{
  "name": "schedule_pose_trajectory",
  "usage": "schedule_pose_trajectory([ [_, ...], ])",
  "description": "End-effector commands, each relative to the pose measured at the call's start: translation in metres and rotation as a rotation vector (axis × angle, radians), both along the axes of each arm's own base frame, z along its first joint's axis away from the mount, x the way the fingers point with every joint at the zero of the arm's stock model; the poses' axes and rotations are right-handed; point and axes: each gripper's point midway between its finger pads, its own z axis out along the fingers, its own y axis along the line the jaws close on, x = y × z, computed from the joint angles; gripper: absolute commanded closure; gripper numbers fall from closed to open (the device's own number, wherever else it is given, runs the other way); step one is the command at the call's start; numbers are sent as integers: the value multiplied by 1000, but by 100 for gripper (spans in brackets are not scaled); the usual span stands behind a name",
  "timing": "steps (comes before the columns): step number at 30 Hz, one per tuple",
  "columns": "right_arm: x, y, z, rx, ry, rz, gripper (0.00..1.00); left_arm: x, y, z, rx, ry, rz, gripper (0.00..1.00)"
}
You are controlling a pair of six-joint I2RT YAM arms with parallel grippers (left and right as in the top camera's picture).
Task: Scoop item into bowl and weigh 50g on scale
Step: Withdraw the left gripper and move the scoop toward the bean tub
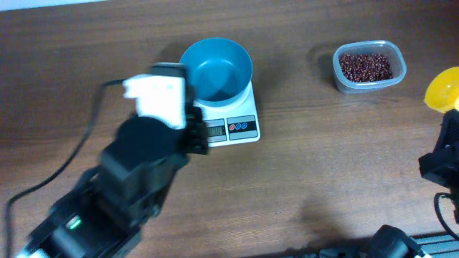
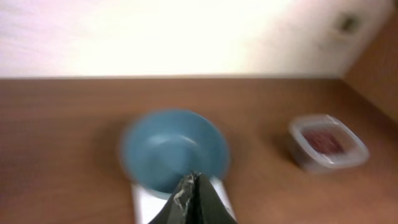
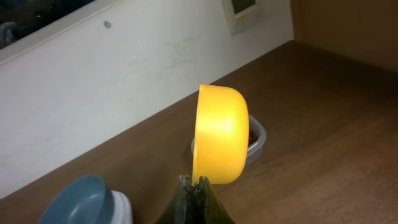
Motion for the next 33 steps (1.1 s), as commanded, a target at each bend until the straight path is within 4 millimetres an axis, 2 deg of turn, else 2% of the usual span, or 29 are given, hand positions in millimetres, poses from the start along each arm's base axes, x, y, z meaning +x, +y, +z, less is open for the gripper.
schedule_pose_trajectory([
  [1,1,-8,-9,-54,17,-55,96,0,82,16,116,-87,399,93],
  [7,7,-3,-29,-87,63,-53,96,9,101,13,142,-86,500,91],
  [11,13,-1,-27,-88,56,-68,96,22,133,14,122,-79,600,91],
  [14,22,6,-30,-111,86,-66,96,40,158,2,71,-16,578,92],
  [17,38,18,-33,-128,112,-62,96,55,181,-19,60,58,594,94],
  [19,46,32,-42,-119,151,-3,96,63,187,-28,71,79,617,95],
  [22,54,60,-57,-80,217,127,96,75,182,-51,97,141,598,95],
  [25,61,81,-46,3,163,216,96,87,164,-83,101,232,509,95],
  [27,60,89,-43,32,152,259,96,91,157,-92,94,258,470,96],
  [29,60,95,-37,62,129,295,96,92,147,-95,75,272,419,98],
  [31,61,96,-29,79,91,300,96,91,128,-93,128,266,273,97],
  [33,62,92,-28,-8,97,302,96,87,116,-89,224,267,145,95],
])
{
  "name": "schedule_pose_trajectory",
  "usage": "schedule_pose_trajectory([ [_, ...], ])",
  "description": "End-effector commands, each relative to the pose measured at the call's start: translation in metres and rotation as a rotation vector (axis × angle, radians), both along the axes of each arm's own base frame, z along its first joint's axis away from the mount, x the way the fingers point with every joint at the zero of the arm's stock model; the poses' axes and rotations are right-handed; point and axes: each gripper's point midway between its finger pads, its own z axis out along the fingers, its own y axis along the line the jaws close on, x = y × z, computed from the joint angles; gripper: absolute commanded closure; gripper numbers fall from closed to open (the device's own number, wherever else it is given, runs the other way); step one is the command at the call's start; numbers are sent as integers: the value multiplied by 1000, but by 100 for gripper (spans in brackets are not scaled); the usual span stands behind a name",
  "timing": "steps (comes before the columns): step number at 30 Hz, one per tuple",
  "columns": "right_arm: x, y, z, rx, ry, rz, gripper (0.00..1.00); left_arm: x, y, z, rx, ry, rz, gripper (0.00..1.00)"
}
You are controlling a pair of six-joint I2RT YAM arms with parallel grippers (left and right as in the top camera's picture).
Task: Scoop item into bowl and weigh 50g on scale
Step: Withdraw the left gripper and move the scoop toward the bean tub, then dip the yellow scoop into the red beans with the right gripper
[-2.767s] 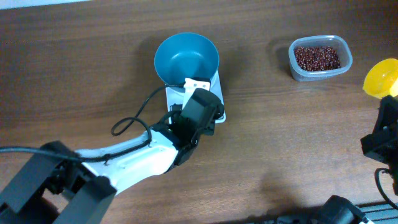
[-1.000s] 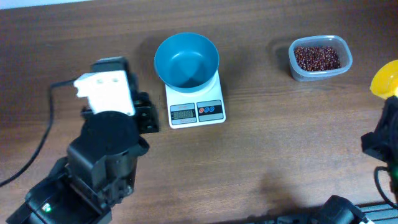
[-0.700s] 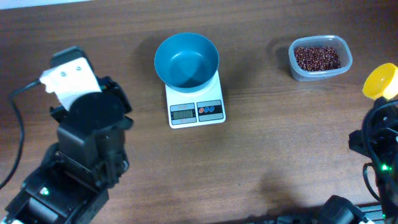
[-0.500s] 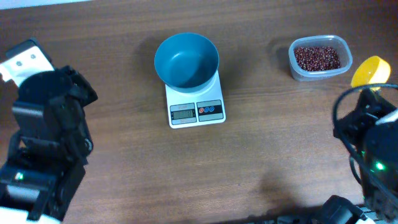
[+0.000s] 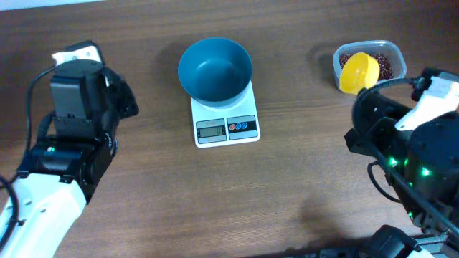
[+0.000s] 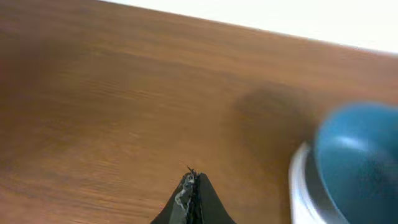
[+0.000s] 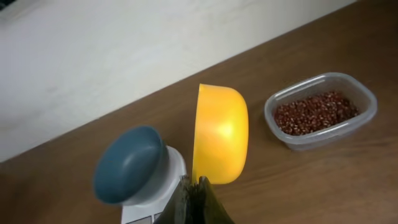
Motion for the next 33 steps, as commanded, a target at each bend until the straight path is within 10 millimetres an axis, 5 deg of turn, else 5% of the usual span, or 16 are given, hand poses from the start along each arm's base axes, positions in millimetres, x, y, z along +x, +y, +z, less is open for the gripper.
schedule_pose_trajectory([
  [1,-1,1,1,-125,-6,57,96,-6,-24,13,96,41,-245,95],
  [5,-3,-6,-6,-171,35,58,96,-8,-24,38,97,60,-246,79],
  [9,-12,-24,-20,-123,151,46,96,-13,-23,59,99,78,-247,80],
  [12,-21,-41,-34,-94,266,13,96,-25,-20,76,103,126,-249,69],
  [16,-12,-53,-59,-73,472,46,96,-44,-16,102,108,173,-251,41],
  [18,-6,-60,-70,-73,576,62,96,-50,-15,100,109,199,-252,27],
  [19,-1,-71,-80,-73,683,72,96,-57,-13,92,114,244,-253,9],
  [20,2,-75,-81,-78,722,85,96,-62,-12,89,116,267,-254,2],
  [24,27,-91,-66,-101,815,113,96,-70,-10,81,120,316,-256,1],
  [28,62,-95,-55,-189,703,174,96,-74,-10,78,122,336,-256,1],
  [33,99,-130,-65,-341,692,80,96,-63,-17,87,25,272,-215,1],
])
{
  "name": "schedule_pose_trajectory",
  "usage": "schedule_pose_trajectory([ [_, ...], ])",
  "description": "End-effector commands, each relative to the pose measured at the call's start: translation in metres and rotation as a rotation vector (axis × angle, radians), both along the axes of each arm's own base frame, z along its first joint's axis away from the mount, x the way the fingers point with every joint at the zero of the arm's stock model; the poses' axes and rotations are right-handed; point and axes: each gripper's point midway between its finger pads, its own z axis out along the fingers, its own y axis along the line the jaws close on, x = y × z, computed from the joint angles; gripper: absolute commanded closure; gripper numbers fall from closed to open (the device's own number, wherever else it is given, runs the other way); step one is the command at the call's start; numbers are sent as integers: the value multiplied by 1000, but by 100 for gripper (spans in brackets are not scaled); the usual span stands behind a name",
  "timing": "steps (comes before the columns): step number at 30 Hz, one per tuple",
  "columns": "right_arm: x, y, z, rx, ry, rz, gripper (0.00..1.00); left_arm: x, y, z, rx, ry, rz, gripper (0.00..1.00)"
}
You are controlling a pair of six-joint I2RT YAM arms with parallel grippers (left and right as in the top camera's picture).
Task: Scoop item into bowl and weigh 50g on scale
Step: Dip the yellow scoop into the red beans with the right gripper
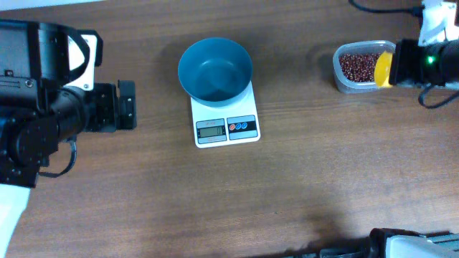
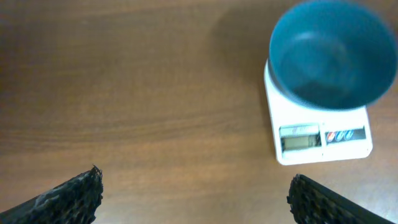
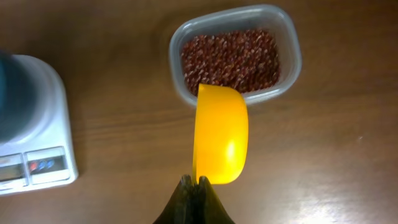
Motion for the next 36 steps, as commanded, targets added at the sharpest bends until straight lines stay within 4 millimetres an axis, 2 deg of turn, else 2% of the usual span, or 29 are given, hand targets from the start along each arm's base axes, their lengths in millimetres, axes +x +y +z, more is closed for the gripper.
schedule_pose_trajectory([
  [1,22,-25,-10,-133,16,10,96,9,-12,15,-110,-58,20,1],
  [4,49,-35,-28,-166,17,24,96,5,-3,8,-23,-27,-5,1],
  [6,67,-56,-41,-256,26,-24,96,1,17,3,70,-8,62,1],
  [9,75,-64,-62,-287,75,-18,96,-1,18,2,77,2,65,1],
  [11,79,-64,-81,-275,116,-10,96,0,18,2,77,1,65,1],
  [13,80,-57,-109,-220,176,8,96,0,18,2,76,1,65,1],
  [14,83,-47,-121,-155,187,35,96,0,18,2,77,1,65,1],
  [15,85,-36,-125,-99,179,59,96,0,18,2,77,1,65,1],
  [16,89,-26,-124,-37,155,62,96,0,18,2,77,1,65,1],
  [21,94,-12,-120,85,120,8,96,-1,18,2,77,1,65,1],
  [24,93,-20,-120,129,118,-87,96,-2,18,1,78,8,65,1],
  [26,90,-34,-118,209,106,-169,96,-4,19,-1,81,19,64,1],
  [31,87,-47,-106,455,47,-227,96,-3,26,1,115,11,91,1],
  [36,84,-55,-92,618,-10,-223,96,-3,36,3,159,1,125,1],
])
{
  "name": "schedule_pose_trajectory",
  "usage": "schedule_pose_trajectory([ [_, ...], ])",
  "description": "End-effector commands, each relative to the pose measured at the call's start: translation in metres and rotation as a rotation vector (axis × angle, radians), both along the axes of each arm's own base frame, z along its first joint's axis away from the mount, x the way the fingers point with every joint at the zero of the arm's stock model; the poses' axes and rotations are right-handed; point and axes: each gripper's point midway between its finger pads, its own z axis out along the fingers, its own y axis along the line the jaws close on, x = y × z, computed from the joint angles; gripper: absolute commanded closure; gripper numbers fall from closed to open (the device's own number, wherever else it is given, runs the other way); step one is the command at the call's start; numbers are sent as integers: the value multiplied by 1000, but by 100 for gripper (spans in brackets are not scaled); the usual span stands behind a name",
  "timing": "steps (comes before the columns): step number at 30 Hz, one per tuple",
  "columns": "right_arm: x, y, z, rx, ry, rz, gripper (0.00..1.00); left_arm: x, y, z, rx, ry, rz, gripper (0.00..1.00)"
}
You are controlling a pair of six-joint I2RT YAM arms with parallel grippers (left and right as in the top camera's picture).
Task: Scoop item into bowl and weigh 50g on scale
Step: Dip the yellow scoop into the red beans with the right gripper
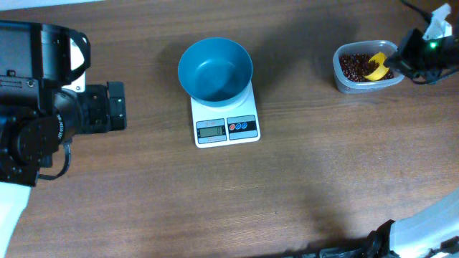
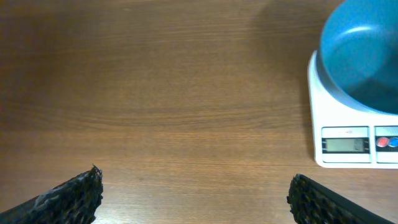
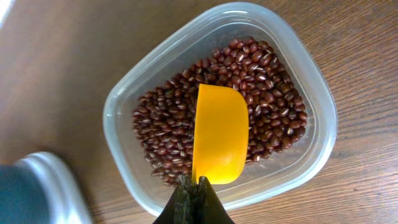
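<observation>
An empty blue bowl [image 1: 215, 69] stands on a white scale [image 1: 226, 129] at the table's middle. At the far right a clear tub of red beans [image 1: 356, 66] sits on the wood. My right gripper [image 3: 199, 183] is shut on a yellow scoop [image 3: 219, 132], which hangs over the beans inside the tub [image 3: 311, 158]. The left gripper [image 2: 193, 193] is open over bare wood left of the scale [image 2: 348, 146]; the bowl [image 2: 367, 62] shows at that view's right edge.
The wooden table [image 1: 301, 193] stretches wide in front of the scale. The left arm's bulky body [image 1: 43, 107] fills the left side in the overhead view. A black cable [image 1: 423, 7] runs near the back right corner.
The right gripper has come down with the yellow scoop from just beside the tub to over the beans inside it. My left gripper has shifted slightly to the left.
First my left gripper was shut at the scale and the right held the scoop off at the right. Then the left was shut left of the scale, the scoop above the tub. Later the left was open, the scoop at the tub's edge, now among the beans.
</observation>
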Motion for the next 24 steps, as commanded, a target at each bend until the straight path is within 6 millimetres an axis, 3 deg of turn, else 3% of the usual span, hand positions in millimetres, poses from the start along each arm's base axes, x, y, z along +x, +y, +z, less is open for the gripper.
schedule_pose_trajectory([
  [1,5,7,22,145,-92,16,96,2,9,7,48,-19,23,1],
  [9,0,-5,26,162,-126,24,96,5,4,9,-28,-42,65,1],
  [13,-3,-3,24,168,-114,30,96,9,9,24,-112,-74,77,1],
  [17,-3,3,28,186,-137,69,96,8,-4,31,-354,-56,-9,1],
  [19,-2,7,31,208,-151,79,96,4,-10,32,-388,-40,-111,1],
  [24,-2,8,32,215,-154,81,96,4,-13,36,-456,-50,-132,1],
])
